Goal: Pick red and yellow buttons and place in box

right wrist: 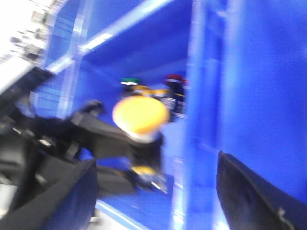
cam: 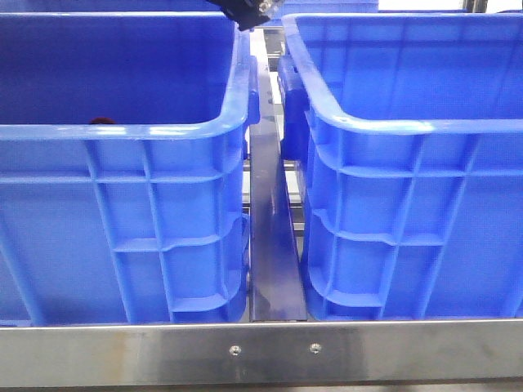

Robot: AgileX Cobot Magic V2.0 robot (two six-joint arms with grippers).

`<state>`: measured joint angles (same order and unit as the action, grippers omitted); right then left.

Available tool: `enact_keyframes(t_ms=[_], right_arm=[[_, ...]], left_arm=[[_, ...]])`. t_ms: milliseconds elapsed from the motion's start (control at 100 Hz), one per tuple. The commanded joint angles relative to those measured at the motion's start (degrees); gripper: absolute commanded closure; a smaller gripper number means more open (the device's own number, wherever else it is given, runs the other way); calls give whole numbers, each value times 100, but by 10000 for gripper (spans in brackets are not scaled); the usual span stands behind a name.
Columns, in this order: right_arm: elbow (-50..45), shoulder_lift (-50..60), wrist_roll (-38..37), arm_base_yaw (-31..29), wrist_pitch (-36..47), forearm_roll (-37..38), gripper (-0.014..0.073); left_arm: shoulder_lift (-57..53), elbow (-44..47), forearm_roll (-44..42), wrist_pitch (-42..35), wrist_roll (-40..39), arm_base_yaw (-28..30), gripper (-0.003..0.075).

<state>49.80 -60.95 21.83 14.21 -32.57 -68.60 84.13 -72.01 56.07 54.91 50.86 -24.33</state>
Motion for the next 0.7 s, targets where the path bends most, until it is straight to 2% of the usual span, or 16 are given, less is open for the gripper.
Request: enact_keyframes(t_ms=[0,160,280,560,620,690], right_arm=[[221,-161,796,6,64,-1175,53],[221,-666,1884,91,-246,-2432,53],[221,-906,2491,261,-353,-2998,53],[388,-1181,2988,384,-346,-3236,59],[467,-1181,3076,384,-333,-3236,102],[538,-1181,3153,384,-292,-3236,192]], left_arm=[[-193,-141,393,-53,7,-44,627],[-193,-141,393,-42,7,-44,627],[-193,-141,393,-30,7,-44,627],[-193,-141,393,-30,7,-44,627],[-193,-141,393,-30,7,-44,627],[-193,-141,393,-30,7,-44,627]])
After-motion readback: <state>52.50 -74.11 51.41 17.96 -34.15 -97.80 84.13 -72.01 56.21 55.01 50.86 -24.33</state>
